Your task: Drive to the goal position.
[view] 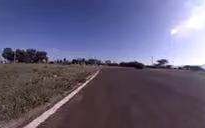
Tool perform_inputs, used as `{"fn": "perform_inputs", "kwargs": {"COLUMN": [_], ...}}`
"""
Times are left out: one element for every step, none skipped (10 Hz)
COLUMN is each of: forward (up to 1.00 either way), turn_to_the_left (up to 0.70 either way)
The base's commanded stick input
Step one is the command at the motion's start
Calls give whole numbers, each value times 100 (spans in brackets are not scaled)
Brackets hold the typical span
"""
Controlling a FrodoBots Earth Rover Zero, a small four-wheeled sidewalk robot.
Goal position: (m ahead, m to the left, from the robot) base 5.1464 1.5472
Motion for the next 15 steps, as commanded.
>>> {"fn": "perform_inputs", "kwargs": {"forward": [100,100,100,100,100,100,100,100,100,100,100,100,100,100,100], "turn_to_the_left": [0,0,0,0,0,0,0,0,0,-2,-6,-18,-34,0,0]}}
